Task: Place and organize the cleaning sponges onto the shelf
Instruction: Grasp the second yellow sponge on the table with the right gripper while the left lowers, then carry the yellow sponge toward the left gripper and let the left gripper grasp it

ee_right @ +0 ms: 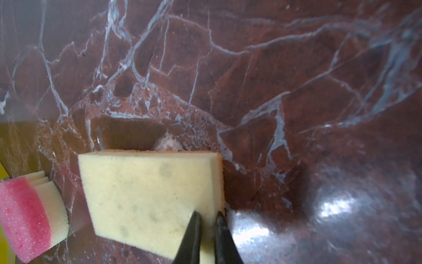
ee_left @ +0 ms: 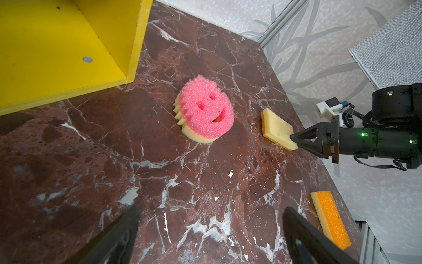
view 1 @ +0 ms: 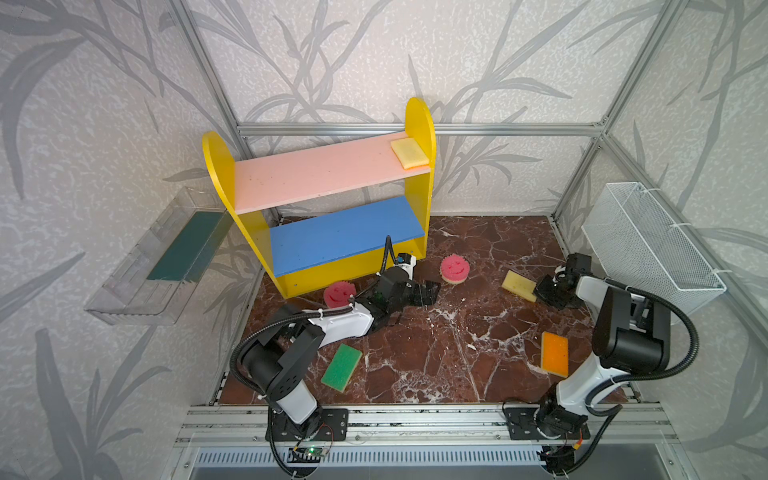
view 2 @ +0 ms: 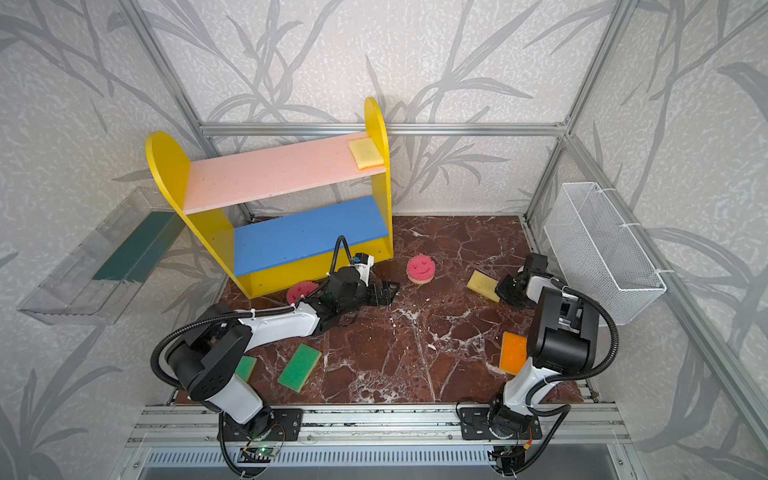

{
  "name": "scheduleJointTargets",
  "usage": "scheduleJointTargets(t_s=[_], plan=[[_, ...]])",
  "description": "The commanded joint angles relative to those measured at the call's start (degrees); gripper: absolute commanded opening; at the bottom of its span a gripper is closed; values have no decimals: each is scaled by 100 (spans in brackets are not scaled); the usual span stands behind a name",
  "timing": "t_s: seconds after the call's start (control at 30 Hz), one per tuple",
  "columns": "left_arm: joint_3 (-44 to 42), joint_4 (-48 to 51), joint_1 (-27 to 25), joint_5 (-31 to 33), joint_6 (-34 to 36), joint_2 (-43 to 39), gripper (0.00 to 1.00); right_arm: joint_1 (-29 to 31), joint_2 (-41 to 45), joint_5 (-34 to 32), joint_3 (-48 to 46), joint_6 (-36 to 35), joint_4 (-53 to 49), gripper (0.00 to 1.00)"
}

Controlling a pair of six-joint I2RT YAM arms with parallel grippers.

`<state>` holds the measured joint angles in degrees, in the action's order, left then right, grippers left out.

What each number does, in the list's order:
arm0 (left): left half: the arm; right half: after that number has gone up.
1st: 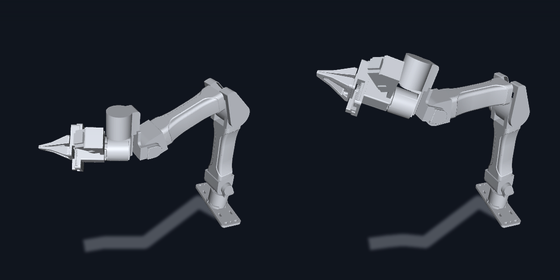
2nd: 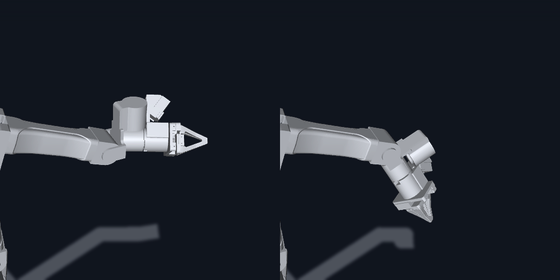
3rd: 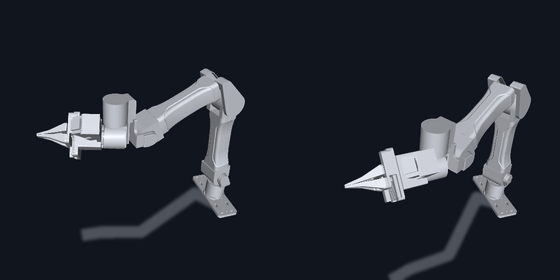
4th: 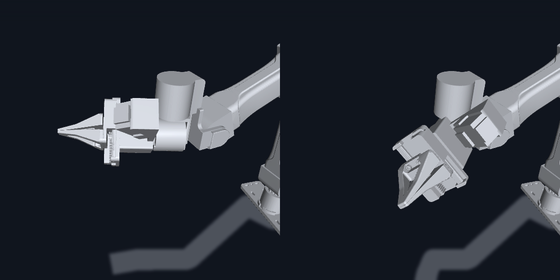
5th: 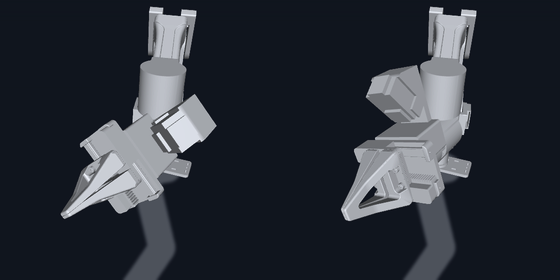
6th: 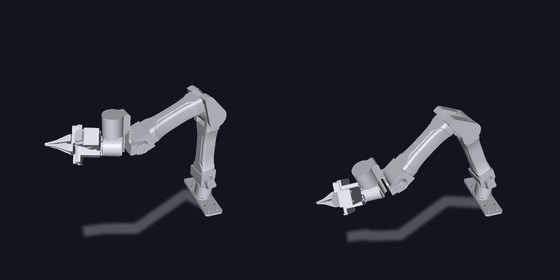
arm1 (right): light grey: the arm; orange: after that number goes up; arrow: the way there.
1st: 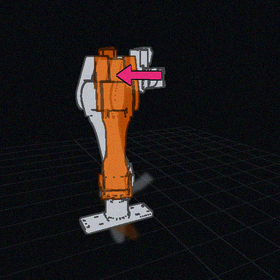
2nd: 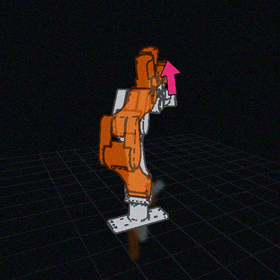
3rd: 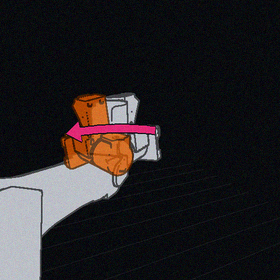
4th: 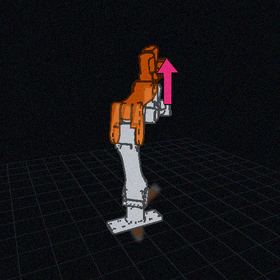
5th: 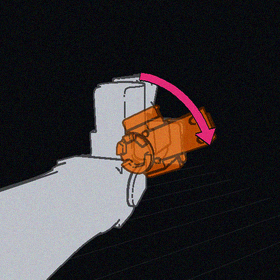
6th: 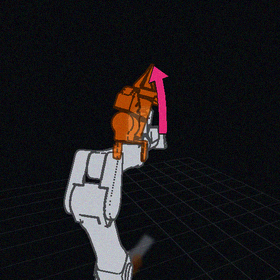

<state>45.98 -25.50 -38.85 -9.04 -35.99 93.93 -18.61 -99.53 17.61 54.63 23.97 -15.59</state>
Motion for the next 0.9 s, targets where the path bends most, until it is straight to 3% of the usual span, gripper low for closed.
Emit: scheduleJointTargets(t_s=[0.0,0.23,0.4,0.57,0.63,0.77,0.87], plan=[[-149,-189,121,-132,-277,-231,99,460,124,22,193,-97,-124,12],[-69,343,273,-541,-376,-719,94,1422,552,56,441,-161,-320,11],[2,795,297,-926,-519,-1121,79,2084,941,169,665,-370,-557,11],[204,1116,325,-1392,-716,-1363,76,2537,1251,679,648,-384,-482,11],[387,1320,320,-1542,-721,-1373,69,2691,1370,831,645,-399,-429,11],[768,1982,308,-1425,-642,-1294,55,2979,1596,956,639,-411,-405,11],[916,2258,301,-1315,-644,-1176,53,3129,1787,998,571,-360,-299,11]])
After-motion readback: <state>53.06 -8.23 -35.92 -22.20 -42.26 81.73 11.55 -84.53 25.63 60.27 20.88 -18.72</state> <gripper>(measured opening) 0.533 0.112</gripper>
